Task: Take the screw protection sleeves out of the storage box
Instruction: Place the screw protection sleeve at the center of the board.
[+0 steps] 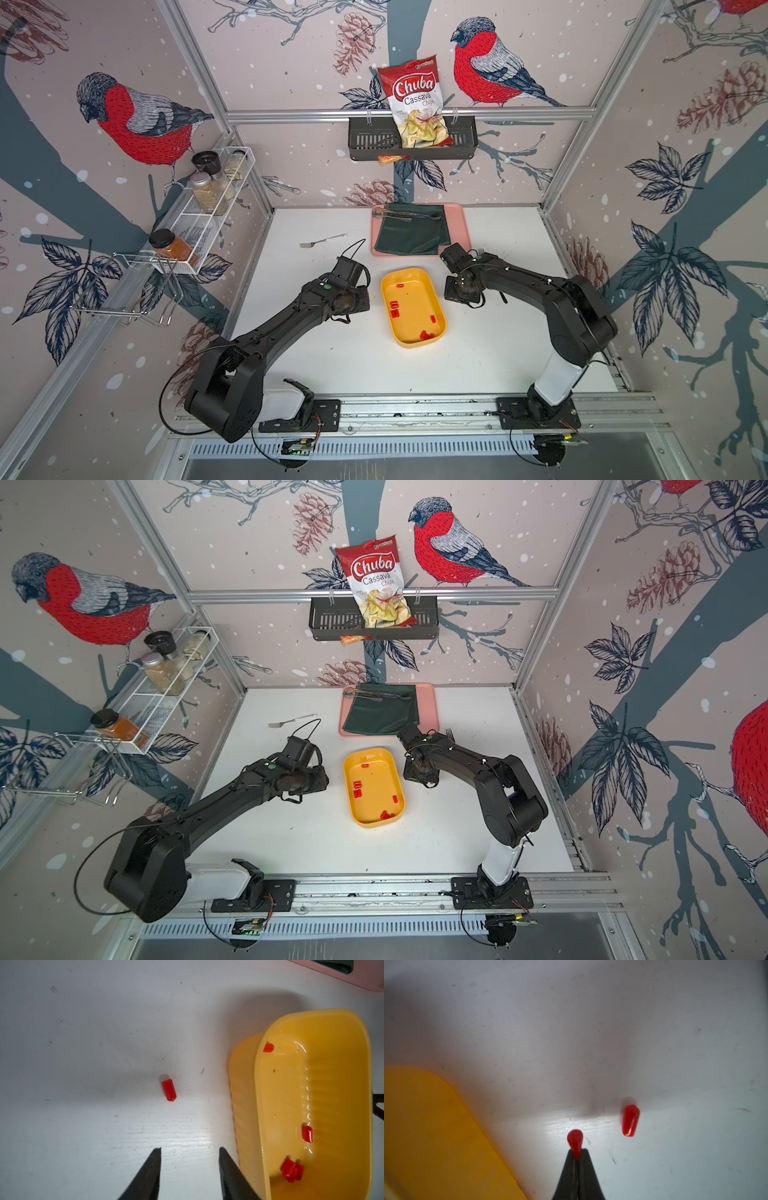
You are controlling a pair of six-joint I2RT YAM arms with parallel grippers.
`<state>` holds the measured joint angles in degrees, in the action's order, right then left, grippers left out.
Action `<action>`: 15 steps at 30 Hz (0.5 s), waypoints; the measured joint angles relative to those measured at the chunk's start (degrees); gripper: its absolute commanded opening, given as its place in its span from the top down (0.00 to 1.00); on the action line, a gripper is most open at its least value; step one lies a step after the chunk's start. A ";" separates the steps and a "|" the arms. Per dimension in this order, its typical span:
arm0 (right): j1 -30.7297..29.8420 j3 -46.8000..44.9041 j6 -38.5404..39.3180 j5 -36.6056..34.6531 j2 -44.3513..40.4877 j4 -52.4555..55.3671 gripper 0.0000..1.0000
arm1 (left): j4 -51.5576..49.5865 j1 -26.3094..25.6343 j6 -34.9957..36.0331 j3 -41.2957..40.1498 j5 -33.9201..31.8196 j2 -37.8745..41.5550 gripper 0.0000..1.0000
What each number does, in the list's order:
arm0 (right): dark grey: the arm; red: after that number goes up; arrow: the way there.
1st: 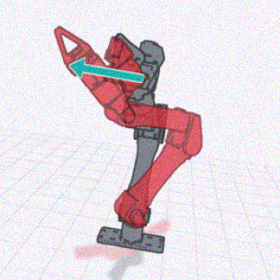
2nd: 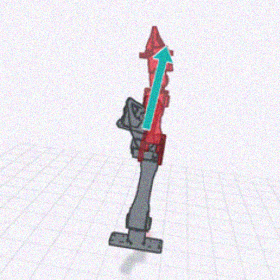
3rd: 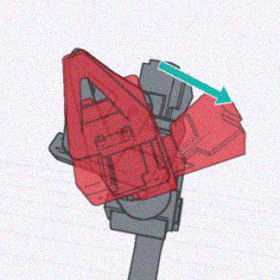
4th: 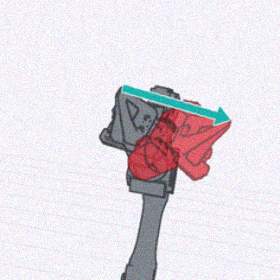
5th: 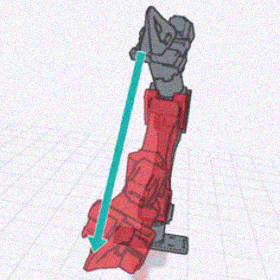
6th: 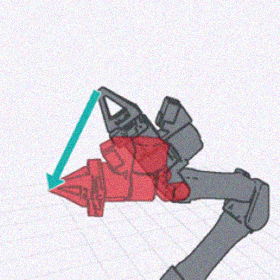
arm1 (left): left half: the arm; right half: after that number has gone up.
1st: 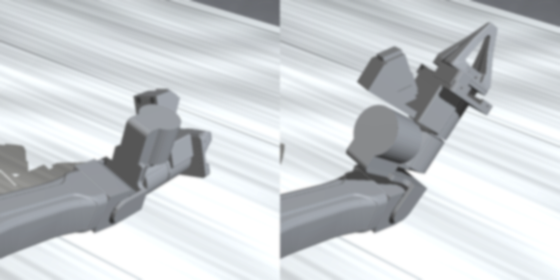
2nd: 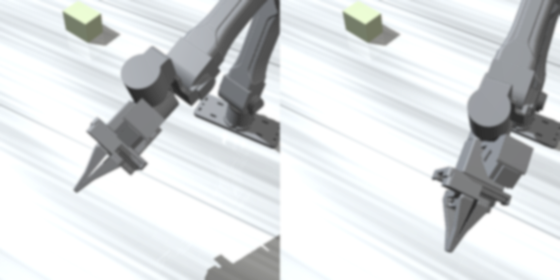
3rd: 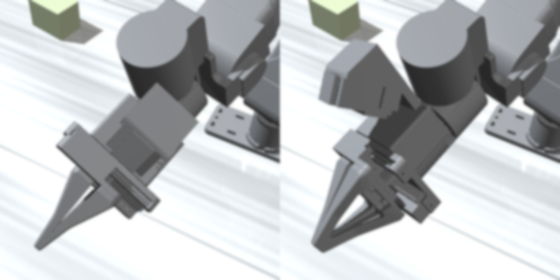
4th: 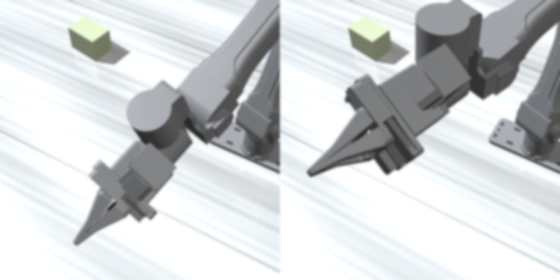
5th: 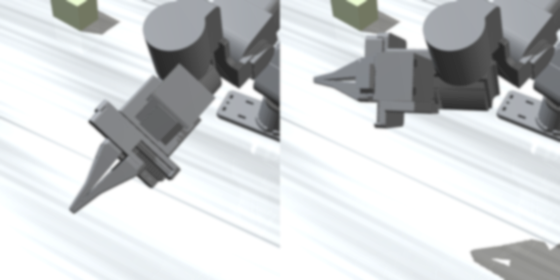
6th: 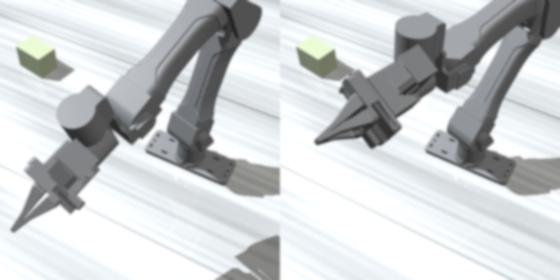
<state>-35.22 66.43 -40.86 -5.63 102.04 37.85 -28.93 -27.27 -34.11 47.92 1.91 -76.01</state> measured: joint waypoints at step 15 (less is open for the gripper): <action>-0.15 0.74 1.73 0.20 3.65 -1.14 1.00 | -0.02 -0.31 -0.61 -0.46 -0.48 -0.07 0.53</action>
<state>-35.38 67.18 -39.13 -5.43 105.69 36.71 -28.95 -27.57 -34.72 47.46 1.43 -76.07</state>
